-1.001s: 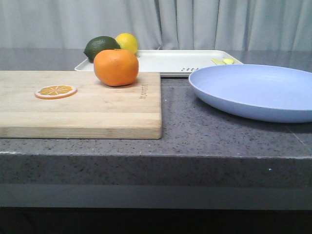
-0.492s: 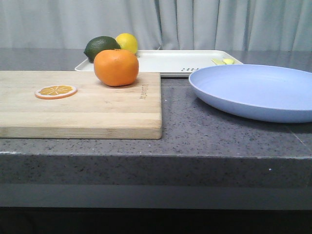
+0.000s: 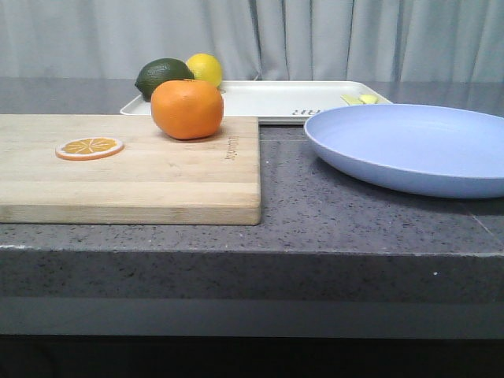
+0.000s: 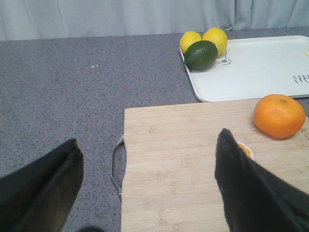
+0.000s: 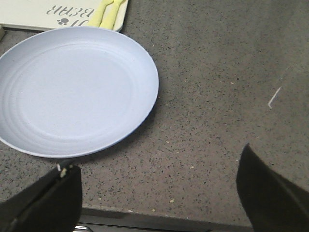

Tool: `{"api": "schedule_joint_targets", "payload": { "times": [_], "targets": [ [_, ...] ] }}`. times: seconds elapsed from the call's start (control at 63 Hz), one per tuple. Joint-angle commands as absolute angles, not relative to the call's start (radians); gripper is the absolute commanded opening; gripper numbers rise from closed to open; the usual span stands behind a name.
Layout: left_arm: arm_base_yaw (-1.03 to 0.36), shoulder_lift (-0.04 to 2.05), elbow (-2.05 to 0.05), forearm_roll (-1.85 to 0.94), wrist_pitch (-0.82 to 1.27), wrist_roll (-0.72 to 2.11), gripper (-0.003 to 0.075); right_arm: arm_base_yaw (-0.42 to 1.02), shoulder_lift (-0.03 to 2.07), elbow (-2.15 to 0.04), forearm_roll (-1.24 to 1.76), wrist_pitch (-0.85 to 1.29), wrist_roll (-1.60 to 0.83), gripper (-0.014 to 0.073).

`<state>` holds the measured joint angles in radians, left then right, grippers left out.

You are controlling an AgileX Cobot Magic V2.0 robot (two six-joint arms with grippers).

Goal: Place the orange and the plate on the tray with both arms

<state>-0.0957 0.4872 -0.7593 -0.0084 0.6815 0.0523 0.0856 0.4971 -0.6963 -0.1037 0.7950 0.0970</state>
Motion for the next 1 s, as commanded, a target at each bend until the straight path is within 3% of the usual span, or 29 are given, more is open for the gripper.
{"api": "schedule_joint_targets", "payload": {
  "times": [0.0, 0.604, 0.985],
  "targets": [
    [-0.126, 0.519, -0.783, -0.012, 0.585, 0.051, 0.0611, 0.085, 0.508, -0.731, -0.126, 0.734, 0.084, 0.0657],
    [-0.474, 0.928, -0.863, -0.014, 0.252, 0.051, 0.0610, 0.085, 0.508, -0.731, -0.126, 0.735, 0.084, 0.0657],
    [-0.565, 1.283, -1.045, -0.010, 0.186, 0.051, 0.0610, 0.085, 0.508, -0.730, -0.126, 0.735, 0.084, 0.0657]
  ]
}}
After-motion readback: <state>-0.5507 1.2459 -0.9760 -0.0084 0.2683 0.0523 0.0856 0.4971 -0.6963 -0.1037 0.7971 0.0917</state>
